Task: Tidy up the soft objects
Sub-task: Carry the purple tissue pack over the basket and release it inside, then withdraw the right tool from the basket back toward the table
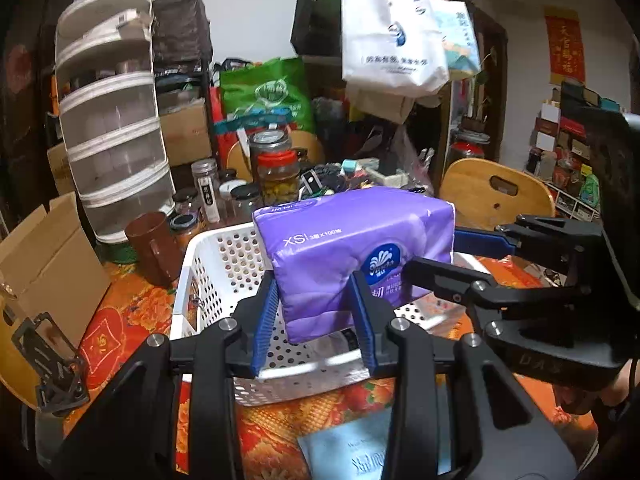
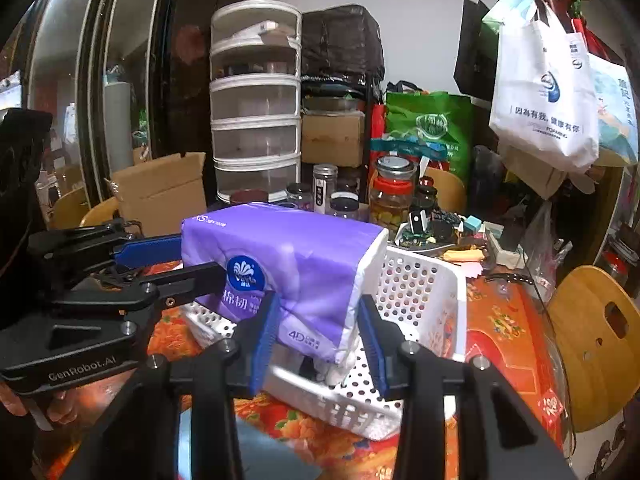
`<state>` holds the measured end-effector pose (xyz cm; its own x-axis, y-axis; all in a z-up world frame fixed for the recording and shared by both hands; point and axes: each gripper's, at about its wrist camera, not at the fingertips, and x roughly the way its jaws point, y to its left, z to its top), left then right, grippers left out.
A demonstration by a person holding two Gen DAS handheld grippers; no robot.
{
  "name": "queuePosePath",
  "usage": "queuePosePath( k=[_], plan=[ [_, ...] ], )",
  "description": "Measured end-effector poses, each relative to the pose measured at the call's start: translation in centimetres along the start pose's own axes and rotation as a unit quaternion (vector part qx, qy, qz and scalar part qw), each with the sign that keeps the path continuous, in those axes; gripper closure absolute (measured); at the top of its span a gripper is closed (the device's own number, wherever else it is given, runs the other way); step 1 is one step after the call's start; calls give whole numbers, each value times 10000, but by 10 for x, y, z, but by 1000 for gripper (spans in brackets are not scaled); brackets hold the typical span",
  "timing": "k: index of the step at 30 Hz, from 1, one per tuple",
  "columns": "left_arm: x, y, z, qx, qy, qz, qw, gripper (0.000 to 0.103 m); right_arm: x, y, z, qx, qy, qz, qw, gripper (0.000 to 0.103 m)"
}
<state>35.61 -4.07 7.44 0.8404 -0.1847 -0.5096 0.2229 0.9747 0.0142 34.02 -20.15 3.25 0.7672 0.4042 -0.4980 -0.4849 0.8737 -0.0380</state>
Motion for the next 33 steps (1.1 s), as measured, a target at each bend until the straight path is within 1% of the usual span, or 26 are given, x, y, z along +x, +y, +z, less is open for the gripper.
queuePosePath(
  k=[3,6,8,9,10,11,12,13,15,16,18,21,22,24,25,28,30,32,33],
  plan=[
    [21,8,0,-105,122,34,9999,70,22,-3,2,8,158,-15,9999,64],
    [42,10,-3,-135,204,218,9995,69,41,-7,1,41,358,-44,9993,64],
    [55,12,-7,-200,226,347,9989,69,50,-10,-1,44,367,-139,9992,64],
    [59,15,-8,-257,239,417,9985,64,52,-10,-2,10,356,-227,9991,64],
    [61,18,-9,-308,252,499,9980,58,53,-9,-5,-62,363,-440,9984,63],
    [62,21,-11,-365,277,561,9974,44,53,-10,-7,-57,392,-574,9976,63],
    [61,24,-13,-424,302,577,9970,37,53,-12,-10,-12,412,-674,9969,58],
    [59,28,-14,-497,295,565,9967,36,51,-15,-12,94,414,-708,9966,50],
    [53,29,-18,-514,268,488,9971,34,46,-21,-17,281,345,-682,9967,42],
    [49,26,-20,-432,293,508,9973,32,41,-22,-20,348,305,-672,9967,42],
    [38,23,-26,-309,252,550,9977,25,32,-22,-27,388,328,-675,9964,42],
    [16,19,-38,-290,302,553,9976,25,13,-20,-38,525,336,-641,9960,42],
    [5,19,-42,-329,325,509,9976,25,0,-17,-43,542,269,-622,9962,41],
    [-13,19,-52,-436,377,438,9974,21,-19,-14,-51,628,205,-636,9958,31],
    [-26,18,-59,-523,402,315,9973,20,-29,-12,-57,676,192,-587,9958,29],
    [-56,15,-82,-745,552,190,9955,19,-60,-5,-78,794,159,-485,9955,26],
    [-71,11,-97,-833,611,58,9946,18,-71,0,-90,803,208,-403,9957,24],
    [-87,8,-119,-1015,645,96,9927,18,-82,8,-107,777,305,-346,9959,24],
    [-92,5,-129,-1001,709,92,9924,18,-85,12,-117,773,381,-335,9957,24]
  ],
)
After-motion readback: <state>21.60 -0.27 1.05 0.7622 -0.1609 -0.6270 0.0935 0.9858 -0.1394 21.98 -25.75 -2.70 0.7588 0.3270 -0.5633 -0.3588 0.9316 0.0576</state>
